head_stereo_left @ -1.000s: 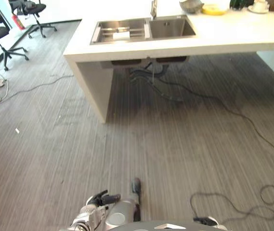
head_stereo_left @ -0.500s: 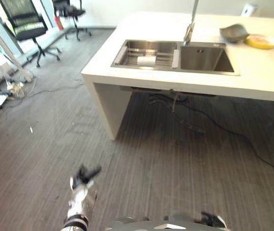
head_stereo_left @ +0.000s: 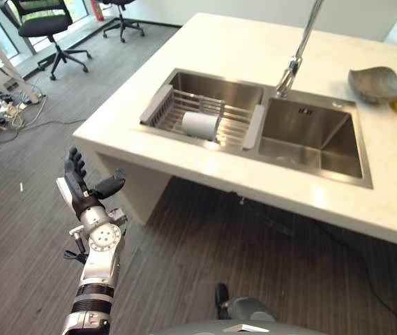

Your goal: Place the dishes in the dishwasher.

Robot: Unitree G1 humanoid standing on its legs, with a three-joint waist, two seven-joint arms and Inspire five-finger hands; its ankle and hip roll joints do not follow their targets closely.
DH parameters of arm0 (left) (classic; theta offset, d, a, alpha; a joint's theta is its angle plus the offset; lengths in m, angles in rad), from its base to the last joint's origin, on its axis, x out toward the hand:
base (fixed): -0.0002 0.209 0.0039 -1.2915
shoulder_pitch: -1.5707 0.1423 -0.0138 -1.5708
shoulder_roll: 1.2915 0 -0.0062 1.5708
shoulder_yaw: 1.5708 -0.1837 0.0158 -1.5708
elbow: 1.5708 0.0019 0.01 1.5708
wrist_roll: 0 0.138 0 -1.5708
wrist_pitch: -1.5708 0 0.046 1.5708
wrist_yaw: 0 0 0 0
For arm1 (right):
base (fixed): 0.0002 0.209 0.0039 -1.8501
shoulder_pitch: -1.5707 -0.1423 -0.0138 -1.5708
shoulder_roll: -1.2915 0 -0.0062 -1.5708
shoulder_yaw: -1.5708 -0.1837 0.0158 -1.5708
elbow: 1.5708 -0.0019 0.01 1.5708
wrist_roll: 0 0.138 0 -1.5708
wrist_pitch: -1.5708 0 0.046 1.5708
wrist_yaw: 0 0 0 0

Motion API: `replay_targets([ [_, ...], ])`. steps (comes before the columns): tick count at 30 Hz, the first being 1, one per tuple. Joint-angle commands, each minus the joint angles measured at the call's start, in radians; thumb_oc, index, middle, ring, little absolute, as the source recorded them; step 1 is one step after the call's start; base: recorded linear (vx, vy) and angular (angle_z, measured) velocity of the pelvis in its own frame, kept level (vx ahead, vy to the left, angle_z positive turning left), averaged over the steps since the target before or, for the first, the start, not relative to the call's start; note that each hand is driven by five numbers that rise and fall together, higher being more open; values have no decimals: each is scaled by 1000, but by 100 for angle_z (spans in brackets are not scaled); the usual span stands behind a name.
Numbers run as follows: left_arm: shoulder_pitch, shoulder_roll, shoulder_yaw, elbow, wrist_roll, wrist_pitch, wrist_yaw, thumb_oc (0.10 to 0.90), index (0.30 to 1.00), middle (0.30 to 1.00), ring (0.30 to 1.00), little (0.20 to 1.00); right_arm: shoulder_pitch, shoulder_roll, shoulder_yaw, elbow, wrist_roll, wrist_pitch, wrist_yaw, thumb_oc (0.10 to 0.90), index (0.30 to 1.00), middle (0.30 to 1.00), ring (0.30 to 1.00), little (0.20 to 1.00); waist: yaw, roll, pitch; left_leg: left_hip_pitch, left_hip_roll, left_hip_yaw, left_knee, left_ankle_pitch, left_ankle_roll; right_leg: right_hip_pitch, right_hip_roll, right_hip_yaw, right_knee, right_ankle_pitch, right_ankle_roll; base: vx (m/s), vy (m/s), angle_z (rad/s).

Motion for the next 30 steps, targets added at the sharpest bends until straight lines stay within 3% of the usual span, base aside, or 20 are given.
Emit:
replay_targets([
  [1, -79, 65, 86, -83, 84, -138, 38, 800, 900, 900, 900, 900, 16, -11, 18, 19, 2, -17, 5, 800, 900, 900, 900, 900, -9, -18, -52, -92, -73, 34, 141, 70, -87, 70, -61, -43, -108, 4, 146, 142, -111, -25],
  [4, -113, 89, 94, -137, 121, -154, 53, 800, 900, 900, 900, 900, -33, -31, 9, -5, 33, -27, 0, 800, 900, 900, 900, 900, 16, -60, -13, -257, -32, 193, 432, 164, -191, 177, -117, -78, -195, -2, 139, 164, -148, 40],
  [5, -115, 94, 97, -153, 139, -152, 63, 800, 900, 900, 900, 900, -42, -31, 9, -11, 40, -32, -5, 800, 900, 900, 900, 900, 24, -65, -6, -290, 1, 211, 453, 183, -191, 193, -118, -80, -220, -2, 138, 224, -111, 45],
  [6, -120, 101, 93, -157, 148, -151, 65, 800, 900, 900, 900, 900, -53, -31, 10, -14, 50, -36, -4, 800, 900, 900, 900, 900, 24, -56, -6, -292, 51, 236, 422, 180, -183, 195, -113, -89, -231, -11, 142, 86, -16, 16],
  [7, -120, 101, 93, -157, 148, -151, 65, 800, 900, 900, 900, 900, -53, -31, 10, -14, 50, -36, -4, 800, 900, 900, 900, 900, 24, -56, -6, -292, 51, 236, 422, 180, -183, 195, -113, -89, -231, -11, 142, 76, 42, 5],
  [8, -125, 112, 88, -167, 155, -150, 57, 800, 900, 900, 900, 900, -68, -36, 10, -21, 57, -40, -5, 800, 900, 900, 900, 900, 23, -46, -8, -289, 98, 241, 354, 167, -170, 192, -115, -91, -231, -24, 152, 32, 39, -4],
  [9, -125, 112, 88, -167, 155, -150, 57, 800, 900, 900, 900, 900, -68, -36, 10, -21, 57, -40, -5, 800, 900, 900, 900, 900, 23, -46, -8, -289, 98, 241, 354, 167, -170, 192, -115, -91, -231, -24, 152, 152, 135, -15],
  [10, -111, 131, 79, -171, 166, -148, 41, 800, 900, 900, 900, 900, -91, -40, 24, -31, 50, -43, -6, 800, 900, 900, 900, 900, 33, -37, -10, -259, 147, 215, 186, 126, -152, 197, -121, -75, -231, -32, 168, 119, 96, -11],
  [11, -111, 131, 79, -171, 166, -148, 41, 800, 900, 900, 900, 900, -91, -40, 24, -31, 50, -43, -6, 800, 900, 900, 900, 900, 33, -37, -10, -259, 147, 215, 186, 126, -152, 197, -121, -75, -231, -32, 168, 231, 175, -23],
  [12, -93, 159, 75, -164, 175, -141, 20, 800, 900, 900, 900, 900, -97, -46, 30, -29, 35, -42, -5, 800, 900, 900, 900, 900, 45, -24, -11, -251, 179, 155, 48, 166, -151, 204, -111, -51, -231, -49, 176, 164, 166, -37],
  [13, -89, 168, 61, -166, 163, -141, -3, 800, 900, 900, 900, 900, -95, -50, 29, -21, 25, -43, -4, 800, 900, 900, 900, 900, 55, -6, -12, -283, 214, 99, -40, 252, -167, 208, -98, -32, -231, -60, 180, 201, 195, -50],
  [15, -94, 175, 53, -173, 156, -139, -18, 800, 900, 900, 900, 900, -90, -52, 26, -18, 25, -42, -3, 800, 900, 900, 900, 900, 54, 2, -14, -291, 217, 91, -62, 274, -172, 211, -93, -28, -231, -68, 180, 83, 111, -36],
  [16, -88, 209, 35, -195, 159, -139, -75, 800, 900, 900, 900, 900, -74, -56, 15, -7, 24, -41, 5, 800, 900, 900, 900, 900, 53, 14, -20, -275, 208, 56, -76, 251, -172, 209, -88, -13, -231, -75, 185, 58, 131, -28],
  [20, -103, 282, -15, -232, 165, -130, -192, 800, 900, 900, 900, 900, -43, -53, -13, 20, 21, -26, 29, 800, 900, 900, 900, 900, 26, 26, -40, -244, 195, 85, -96, 225, -176, 209, -120, -21, -231, -64, 206, 80, 215, -12],
  [22, -100, 295, -20, -248, 157, -133, -227, 800, 900, 900, 900, 900, -40, -49, -14, 26, 14, -18, 39, 800, 900, 900, 900, 900, 24, 21, -48, -232, 182, 91, -96, 212, -168, 212, -136, -14, -231, -58, 216, 90, 196, 7],
  [25, -120, 369, -63, -332, 196, -124, -321, 800, 900, 900, 900, 900, -33, -27, -5, 26, -12, -1, 74, 800, 900, 900, 900, 900, 8, -5, -76, -213, 132, 146, -96, 159, -130, 184, -203, 32, -231, -27, 255, 62, 249, -28],
  [30, -188, 465, -127, -455, 284, -132, -390, 800, 900, 900, 900, 900, -34, -4, 17, 1, -38, 3, 93, 800, 900, 900, 900, 900, -2, -32, -74, -221, 86, 215, -96, 130, -98, 129, -264, 80, -222, 17, 302, 0, 200, -49],
])
